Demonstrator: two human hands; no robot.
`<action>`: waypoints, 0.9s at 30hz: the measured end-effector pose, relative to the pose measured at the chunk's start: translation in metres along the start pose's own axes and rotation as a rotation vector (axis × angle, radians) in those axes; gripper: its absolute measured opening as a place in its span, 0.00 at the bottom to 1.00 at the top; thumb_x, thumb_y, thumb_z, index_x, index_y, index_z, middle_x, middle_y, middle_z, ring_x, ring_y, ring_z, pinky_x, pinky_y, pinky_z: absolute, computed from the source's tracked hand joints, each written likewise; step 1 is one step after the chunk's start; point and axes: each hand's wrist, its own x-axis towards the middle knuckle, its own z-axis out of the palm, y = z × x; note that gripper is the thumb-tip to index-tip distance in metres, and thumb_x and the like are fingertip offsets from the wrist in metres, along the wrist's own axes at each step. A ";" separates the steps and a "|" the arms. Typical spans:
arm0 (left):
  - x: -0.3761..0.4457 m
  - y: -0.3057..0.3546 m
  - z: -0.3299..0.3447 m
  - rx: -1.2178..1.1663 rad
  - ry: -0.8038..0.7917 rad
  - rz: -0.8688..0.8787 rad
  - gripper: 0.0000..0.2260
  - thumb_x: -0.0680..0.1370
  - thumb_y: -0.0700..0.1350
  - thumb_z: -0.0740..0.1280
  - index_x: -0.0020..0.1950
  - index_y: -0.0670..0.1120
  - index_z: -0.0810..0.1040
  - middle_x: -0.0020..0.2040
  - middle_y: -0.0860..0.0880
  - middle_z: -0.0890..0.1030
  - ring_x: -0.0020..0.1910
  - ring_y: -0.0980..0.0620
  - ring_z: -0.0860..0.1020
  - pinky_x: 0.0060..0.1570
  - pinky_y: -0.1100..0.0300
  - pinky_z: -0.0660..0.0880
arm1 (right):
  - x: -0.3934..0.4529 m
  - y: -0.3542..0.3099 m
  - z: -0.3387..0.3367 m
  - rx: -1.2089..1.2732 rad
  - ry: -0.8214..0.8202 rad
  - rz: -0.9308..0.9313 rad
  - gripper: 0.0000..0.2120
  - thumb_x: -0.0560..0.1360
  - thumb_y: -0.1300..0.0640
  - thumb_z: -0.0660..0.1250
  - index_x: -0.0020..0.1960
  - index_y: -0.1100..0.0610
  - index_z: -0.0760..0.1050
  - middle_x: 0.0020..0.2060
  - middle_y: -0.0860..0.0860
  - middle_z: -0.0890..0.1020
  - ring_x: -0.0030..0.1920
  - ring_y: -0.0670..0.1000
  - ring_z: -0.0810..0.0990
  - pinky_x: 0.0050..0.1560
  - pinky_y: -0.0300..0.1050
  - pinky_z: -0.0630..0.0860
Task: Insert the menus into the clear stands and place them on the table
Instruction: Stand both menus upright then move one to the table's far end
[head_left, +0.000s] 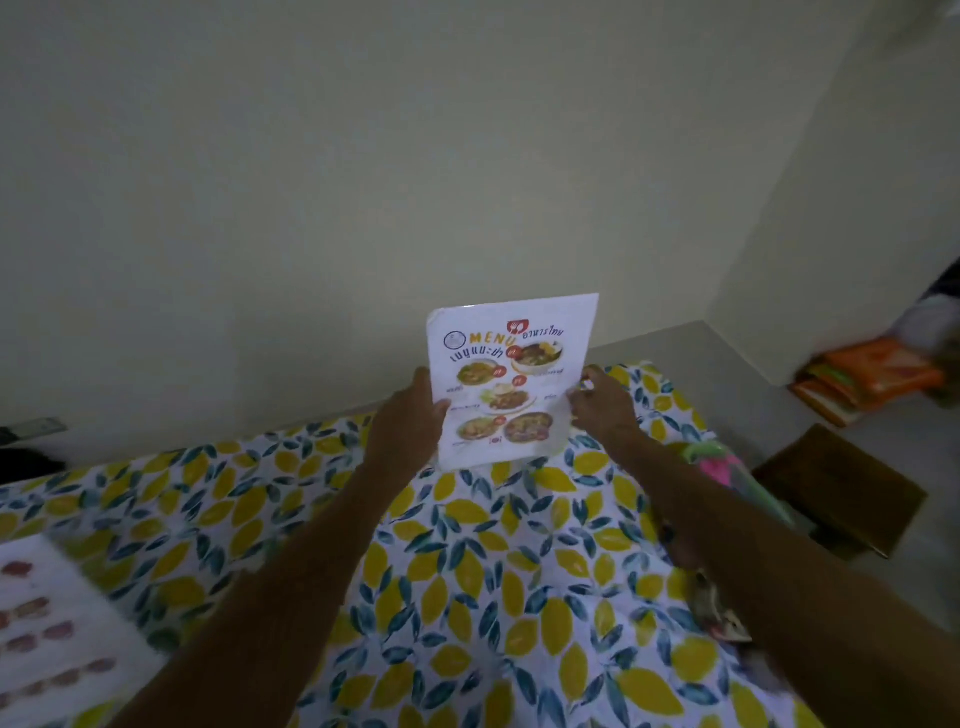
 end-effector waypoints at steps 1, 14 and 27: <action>0.012 0.019 0.013 0.003 0.001 -0.009 0.15 0.80 0.50 0.64 0.59 0.42 0.68 0.47 0.39 0.82 0.43 0.36 0.81 0.39 0.48 0.76 | 0.029 0.021 -0.011 -0.006 0.000 -0.010 0.05 0.71 0.50 0.64 0.47 0.47 0.72 0.46 0.58 0.84 0.45 0.62 0.83 0.46 0.63 0.82; 0.116 0.171 0.166 -0.070 -0.077 -0.086 0.15 0.80 0.45 0.64 0.61 0.38 0.66 0.50 0.36 0.80 0.46 0.35 0.80 0.45 0.40 0.79 | 0.190 0.144 -0.129 -0.013 -0.043 0.005 0.05 0.75 0.57 0.62 0.49 0.55 0.76 0.46 0.58 0.84 0.37 0.59 0.85 0.44 0.58 0.84; 0.163 0.171 0.222 0.004 -0.160 -0.196 0.11 0.81 0.45 0.62 0.60 0.41 0.69 0.46 0.37 0.81 0.41 0.37 0.81 0.41 0.40 0.79 | 0.251 0.192 -0.115 -0.021 -0.107 -0.005 0.07 0.74 0.54 0.61 0.50 0.51 0.76 0.47 0.59 0.84 0.44 0.62 0.83 0.46 0.60 0.82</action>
